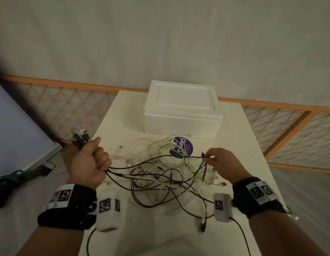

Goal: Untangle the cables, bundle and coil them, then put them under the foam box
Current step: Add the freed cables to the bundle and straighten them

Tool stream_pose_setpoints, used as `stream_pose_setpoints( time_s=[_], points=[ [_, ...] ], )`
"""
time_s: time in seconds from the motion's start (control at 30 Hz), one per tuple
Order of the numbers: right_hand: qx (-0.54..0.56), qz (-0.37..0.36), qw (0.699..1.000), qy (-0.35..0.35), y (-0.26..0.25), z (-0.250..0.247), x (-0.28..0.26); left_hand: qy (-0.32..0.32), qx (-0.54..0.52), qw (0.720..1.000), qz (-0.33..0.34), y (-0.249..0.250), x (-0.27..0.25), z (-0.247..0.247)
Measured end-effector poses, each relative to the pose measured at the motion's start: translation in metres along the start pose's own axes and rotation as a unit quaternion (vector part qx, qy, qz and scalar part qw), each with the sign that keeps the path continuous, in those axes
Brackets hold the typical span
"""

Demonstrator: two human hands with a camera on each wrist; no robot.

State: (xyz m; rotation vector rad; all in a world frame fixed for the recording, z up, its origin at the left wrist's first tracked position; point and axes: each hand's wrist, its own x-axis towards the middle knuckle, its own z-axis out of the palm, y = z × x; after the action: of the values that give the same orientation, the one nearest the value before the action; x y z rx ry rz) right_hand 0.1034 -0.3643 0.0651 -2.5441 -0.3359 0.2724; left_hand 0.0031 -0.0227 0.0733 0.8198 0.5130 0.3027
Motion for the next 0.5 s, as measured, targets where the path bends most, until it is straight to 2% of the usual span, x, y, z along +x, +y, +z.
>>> stream_pose_setpoints(
  time_s=[0.07, 0.13, 0.2, 0.27, 0.33, 0.37, 0.43, 0.47, 0.5],
  points=[
    [0.036, -0.023, 0.999, 0.003, -0.014, -0.001, 0.000, -0.022, 0.052, 0.998, -0.005, -0.007, -0.004, 0.006],
    [0.059, -0.082, 0.995, 0.004, -0.040, -0.004, -0.002, -0.058, 0.137, 0.989, 0.004, -0.020, -0.010, 0.022],
    [0.079, -0.156, 0.985, 0.005, -0.072, -0.008, -0.004, -0.121, 0.247, 0.961, 0.001, -0.034, -0.018, 0.044],
    [0.103, -0.221, 0.970, 0.012, -0.098, -0.008, -0.004, -0.197, 0.339, 0.920, -0.014, -0.050, -0.024, 0.064],
    [0.145, -0.256, 0.955, 0.042, -0.110, -0.004, -0.003, -0.218, 0.378, 0.899, -0.031, -0.061, -0.026, 0.078],
    [0.182, -0.247, 0.950, 0.053, -0.110, -0.002, -0.001, -0.208, 0.375, 0.903, -0.029, -0.065, -0.025, 0.082],
    [0.250, -0.197, 0.946, 0.058, -0.104, 0.001, 0.000, -0.153, 0.334, 0.930, -0.003, -0.066, -0.023, 0.087],
    [0.243, -0.175, 0.953, 0.042, -0.098, 0.004, 0.001, -0.126, 0.291, 0.948, 0.006, -0.064, -0.020, 0.088],
    [0.191, -0.165, 0.968, 0.004, -0.091, 0.008, 0.001, -0.117, 0.244, 0.963, 0.010, -0.062, -0.017, 0.086]
  ],
)
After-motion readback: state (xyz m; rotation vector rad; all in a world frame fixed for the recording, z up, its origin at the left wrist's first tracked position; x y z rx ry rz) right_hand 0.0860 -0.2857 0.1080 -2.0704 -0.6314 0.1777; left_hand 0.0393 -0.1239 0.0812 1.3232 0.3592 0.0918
